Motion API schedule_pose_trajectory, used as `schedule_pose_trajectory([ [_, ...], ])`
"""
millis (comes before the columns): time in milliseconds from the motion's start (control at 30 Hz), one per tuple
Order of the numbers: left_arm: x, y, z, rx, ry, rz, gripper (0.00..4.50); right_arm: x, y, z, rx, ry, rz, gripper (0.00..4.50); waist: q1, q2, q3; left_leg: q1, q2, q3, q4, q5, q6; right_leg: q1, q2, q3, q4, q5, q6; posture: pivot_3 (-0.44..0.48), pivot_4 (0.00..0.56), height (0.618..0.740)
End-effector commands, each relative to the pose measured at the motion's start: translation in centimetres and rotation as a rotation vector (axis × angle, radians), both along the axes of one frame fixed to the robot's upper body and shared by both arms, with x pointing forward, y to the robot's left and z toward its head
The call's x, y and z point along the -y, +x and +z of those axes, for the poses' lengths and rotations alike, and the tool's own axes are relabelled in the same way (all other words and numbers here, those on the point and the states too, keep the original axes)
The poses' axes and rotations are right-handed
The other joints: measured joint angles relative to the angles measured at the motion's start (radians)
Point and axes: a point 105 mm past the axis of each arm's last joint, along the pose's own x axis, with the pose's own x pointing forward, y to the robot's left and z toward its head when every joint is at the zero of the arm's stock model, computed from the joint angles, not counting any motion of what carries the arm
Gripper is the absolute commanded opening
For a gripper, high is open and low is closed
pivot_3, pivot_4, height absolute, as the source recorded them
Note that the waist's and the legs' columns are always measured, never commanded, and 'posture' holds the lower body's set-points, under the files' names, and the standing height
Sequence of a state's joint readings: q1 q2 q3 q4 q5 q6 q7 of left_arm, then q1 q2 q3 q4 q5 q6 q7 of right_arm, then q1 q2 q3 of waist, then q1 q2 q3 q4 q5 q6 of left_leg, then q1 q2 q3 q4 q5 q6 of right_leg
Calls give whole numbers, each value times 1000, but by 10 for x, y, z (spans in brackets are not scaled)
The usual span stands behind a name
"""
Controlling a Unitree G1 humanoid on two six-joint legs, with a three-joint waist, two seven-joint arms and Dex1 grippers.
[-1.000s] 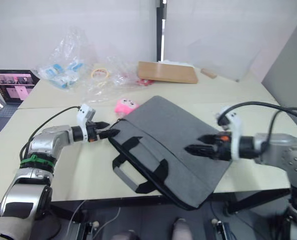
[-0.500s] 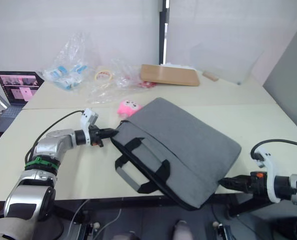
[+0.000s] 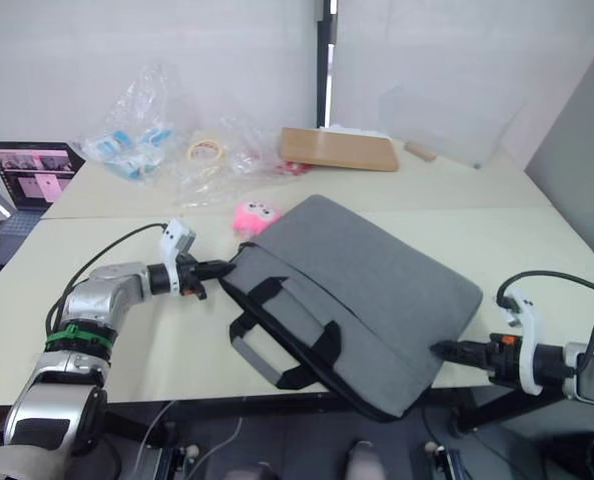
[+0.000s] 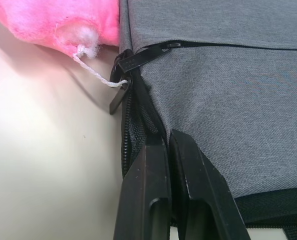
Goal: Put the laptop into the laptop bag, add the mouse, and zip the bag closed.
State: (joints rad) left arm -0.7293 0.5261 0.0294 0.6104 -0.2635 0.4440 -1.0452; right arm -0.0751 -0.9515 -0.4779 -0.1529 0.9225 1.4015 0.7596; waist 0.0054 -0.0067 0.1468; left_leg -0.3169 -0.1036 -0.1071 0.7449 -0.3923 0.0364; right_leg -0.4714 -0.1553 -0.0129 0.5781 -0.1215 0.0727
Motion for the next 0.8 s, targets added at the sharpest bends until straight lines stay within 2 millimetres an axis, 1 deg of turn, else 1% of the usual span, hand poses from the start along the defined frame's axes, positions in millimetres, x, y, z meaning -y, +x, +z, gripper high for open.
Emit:
schedule_pose_trajectory([
  [33, -8, -7, 1, -12, 8, 4, 0, -1, 11, 13, 78, 9, -2, 1241, -5, 0, 0, 0, 0, 0, 0, 0, 0, 0, 0, 0, 0, 0, 0, 0, 150, 740],
  [100, -11, -12, 3, -14, 6, 4, 0, -1, 16, 15, 95, 8, -7, 607, -10, 0, 0, 0, 0, 0, -1, 0, 0, 0, 0, 0, 0, 0, 0, 0, 150, 740],
  [133, -12, -14, 5, -16, 5, 3, 0, 0, 20, 16, 104, 2, -15, 204, -14, 0, 0, 0, 1, 0, -1, 0, 0, 0, 0, 0, 0, 0, 0, 0, 150, 740],
  [167, -14, -17, 6, -18, 4, 3, 0, 1, 23, 16, 115, -5, -23, 34, -17, 0, 0, 0, 1, 0, -1, 0, 0, 0, 0, 0, 0, 0, 0, 0, 150, 740],
  [333, -22, -28, 13, -14, -4, 19, 0, -2, 41, 19, 158, -15, -29, 34, -25, 0, 0, 1, 1, 0, -3, 0, 0, -1, 1, 0, 0, 0, 0, 0, 150, 740],
  [433, -26, -54, 20, -39, -8, -18, 0, -11, 62, 29, 206, -15, -21, 34, -44, 0, 0, 2, 2, 1, -4, 0, 0, -1, 1, 1, -1, 0, 0, 0, 150, 740],
  [567, -19, -81, 22, -83, -19, -56, 0, -11, 88, 32, 232, -63, -65, 34, -48, 1, 0, 3, 7, 2, -9, 0, 0, -3, 2, 1, -1, 0, 0, 0, 150, 740],
  [600, -17, -85, 22, -90, -21, -62, 0, -10, 91, 32, 234, -70, -71, 34, -48, 1, 1, 3, 7, 2, -9, 0, 0, -3, 2, 1, -2, 0, 0, 0, 150, 740],
  [667, -11, -95, 24, -102, -30, -76, 0, -11, 105, 36, 255, -86, -83, 34, -47, 1, 1, 3, 6, 2, -10, 0, 0, -3, 2, 1, -2, 0, 0, 0, 150, 740],
  [733, -8, -100, 25, -110, -37, -77, 0, -13, 114, 39, 269, -90, -85, 34, -45, 1, 1, 3, 6, 3, -10, 0, 0, -3, 2, 1, -3, 0, 0, 0, 150, 740],
  [800, -10, -101, 25, -109, -36, -57, 0, -15, 121, 40, 279, -89, -84, 34, -43, 1, 1, 3, 5, 2, -10, 0, 0, -3, 2, 0, -3, 0, 0, 0, 150, 740],
])
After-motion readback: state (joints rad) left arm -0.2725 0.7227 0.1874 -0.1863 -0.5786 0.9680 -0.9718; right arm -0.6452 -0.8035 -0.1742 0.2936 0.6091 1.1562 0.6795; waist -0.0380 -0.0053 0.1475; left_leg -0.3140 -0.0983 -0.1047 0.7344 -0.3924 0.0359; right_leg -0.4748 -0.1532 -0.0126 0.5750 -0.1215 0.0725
